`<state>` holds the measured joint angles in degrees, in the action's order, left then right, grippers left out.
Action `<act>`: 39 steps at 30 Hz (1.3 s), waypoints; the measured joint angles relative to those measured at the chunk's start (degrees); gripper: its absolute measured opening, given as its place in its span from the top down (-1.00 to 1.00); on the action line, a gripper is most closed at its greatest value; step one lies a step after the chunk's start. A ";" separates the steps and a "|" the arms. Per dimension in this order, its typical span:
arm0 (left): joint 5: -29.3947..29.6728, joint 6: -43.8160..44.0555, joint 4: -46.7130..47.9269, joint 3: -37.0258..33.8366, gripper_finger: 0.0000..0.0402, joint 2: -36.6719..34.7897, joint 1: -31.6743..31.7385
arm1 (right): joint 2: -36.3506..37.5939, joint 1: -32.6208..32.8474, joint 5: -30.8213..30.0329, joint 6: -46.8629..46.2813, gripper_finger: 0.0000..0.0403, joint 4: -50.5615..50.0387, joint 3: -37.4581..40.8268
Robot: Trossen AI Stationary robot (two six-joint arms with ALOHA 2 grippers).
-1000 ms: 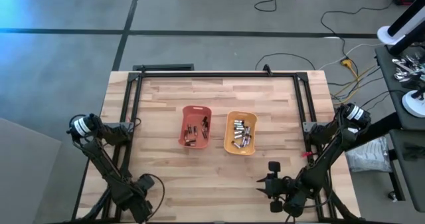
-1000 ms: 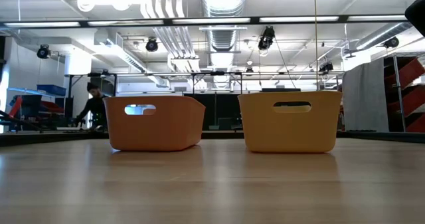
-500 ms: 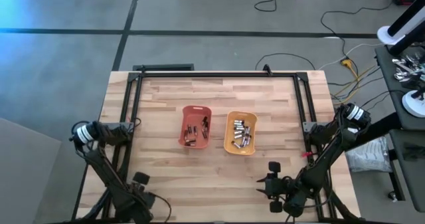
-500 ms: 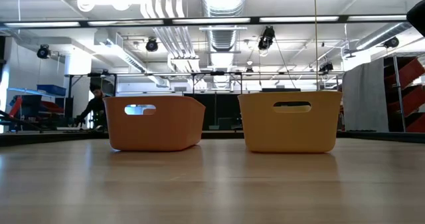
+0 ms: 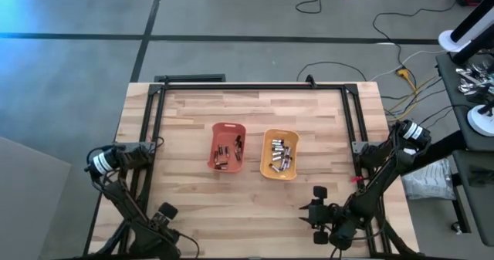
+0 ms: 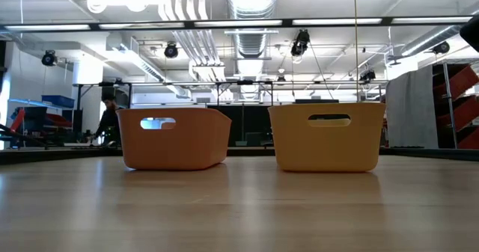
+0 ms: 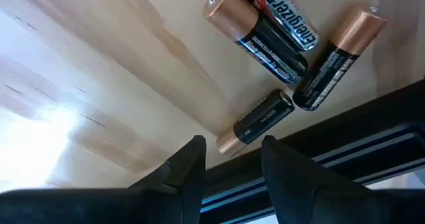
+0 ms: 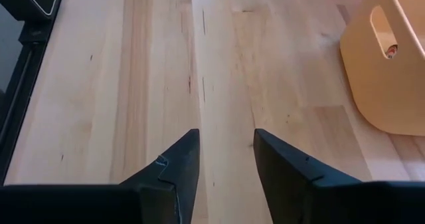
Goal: Sort batteries
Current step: Put the brown-black battery into the orange bin
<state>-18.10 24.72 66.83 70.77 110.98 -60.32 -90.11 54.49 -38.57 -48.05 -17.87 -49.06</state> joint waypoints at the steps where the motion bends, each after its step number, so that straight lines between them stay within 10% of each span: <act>1: -0.35 -0.05 -0.20 -0.20 0.37 0.00 -0.01 | 0.00 0.01 0.00 -0.01 0.31 0.00 0.00; 20: 0.04 1.35 -6.43 -7.07 0.45 -0.48 -0.57 | 0.00 0.01 1.55 -1.53 0.38 0.19 0.00; 30: 0.85 11.91 -7.09 -8.48 0.88 -0.35 3.47 | 0.00 0.01 1.80 -0.95 0.33 0.20 0.00; 39: 27.49 16.94 -1.75 -2.83 0.88 -3.32 11.31 | 0.02 0.01 6.08 2.14 0.30 0.18 0.00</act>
<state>9.39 41.67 65.07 67.94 107.66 -49.02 -90.08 54.50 -32.49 -45.91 -17.69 -49.06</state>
